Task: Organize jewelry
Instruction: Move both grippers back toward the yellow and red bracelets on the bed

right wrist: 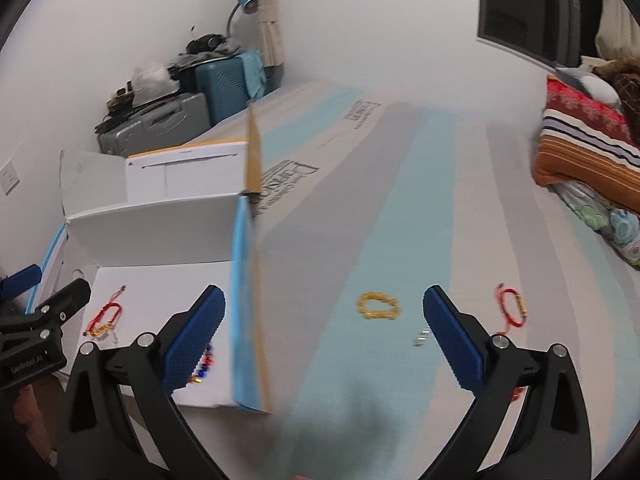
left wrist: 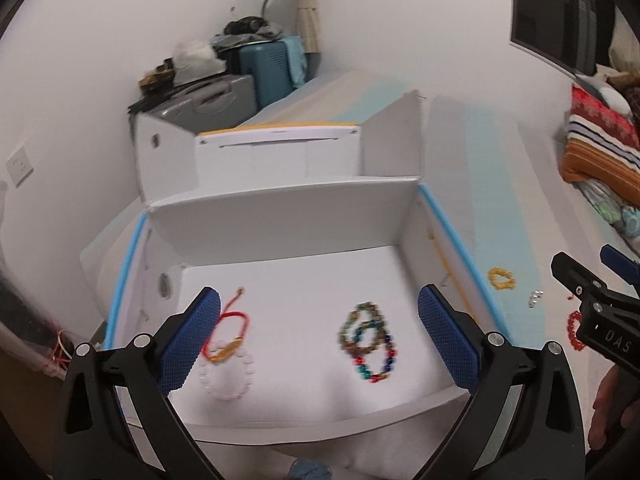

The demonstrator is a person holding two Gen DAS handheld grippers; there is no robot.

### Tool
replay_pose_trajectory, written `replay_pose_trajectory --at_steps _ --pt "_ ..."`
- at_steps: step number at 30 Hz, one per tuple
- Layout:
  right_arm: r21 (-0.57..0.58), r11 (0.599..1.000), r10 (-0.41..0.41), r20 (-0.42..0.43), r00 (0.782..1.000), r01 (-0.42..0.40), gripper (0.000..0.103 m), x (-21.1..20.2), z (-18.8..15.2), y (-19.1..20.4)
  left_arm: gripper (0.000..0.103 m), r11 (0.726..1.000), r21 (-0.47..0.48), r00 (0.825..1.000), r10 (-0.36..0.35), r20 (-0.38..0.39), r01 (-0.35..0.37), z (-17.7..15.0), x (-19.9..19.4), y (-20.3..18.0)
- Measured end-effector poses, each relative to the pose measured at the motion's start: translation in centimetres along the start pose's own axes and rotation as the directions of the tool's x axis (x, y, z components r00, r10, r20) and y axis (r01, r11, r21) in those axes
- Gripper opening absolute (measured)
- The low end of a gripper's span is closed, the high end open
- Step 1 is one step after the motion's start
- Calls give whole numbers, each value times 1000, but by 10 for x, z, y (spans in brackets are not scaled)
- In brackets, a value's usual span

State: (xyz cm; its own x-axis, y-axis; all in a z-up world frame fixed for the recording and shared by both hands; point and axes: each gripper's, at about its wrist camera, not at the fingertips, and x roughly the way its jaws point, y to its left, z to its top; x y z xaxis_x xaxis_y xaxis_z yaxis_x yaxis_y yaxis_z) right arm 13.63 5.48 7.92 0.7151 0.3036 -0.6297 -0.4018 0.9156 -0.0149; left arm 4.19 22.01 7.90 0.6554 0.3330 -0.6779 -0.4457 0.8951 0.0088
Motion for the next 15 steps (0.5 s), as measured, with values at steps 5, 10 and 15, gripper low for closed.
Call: replay_pose_trajectory --at_steps 5,10,15 --pt "39 998 -44 -9 999 44 95 -5 -3 -42 97 999 33 999 -35 7 35 5 -1 -37" --pt "88 993 -77 -9 997 77 95 -14 -8 -88 97 994 62 996 -88 -1 88 8 5 -80" --pt "133 984 -119 -19 993 120 95 -16 -17 -128 97 985 106 991 -136 -16 137 10 15 -123"
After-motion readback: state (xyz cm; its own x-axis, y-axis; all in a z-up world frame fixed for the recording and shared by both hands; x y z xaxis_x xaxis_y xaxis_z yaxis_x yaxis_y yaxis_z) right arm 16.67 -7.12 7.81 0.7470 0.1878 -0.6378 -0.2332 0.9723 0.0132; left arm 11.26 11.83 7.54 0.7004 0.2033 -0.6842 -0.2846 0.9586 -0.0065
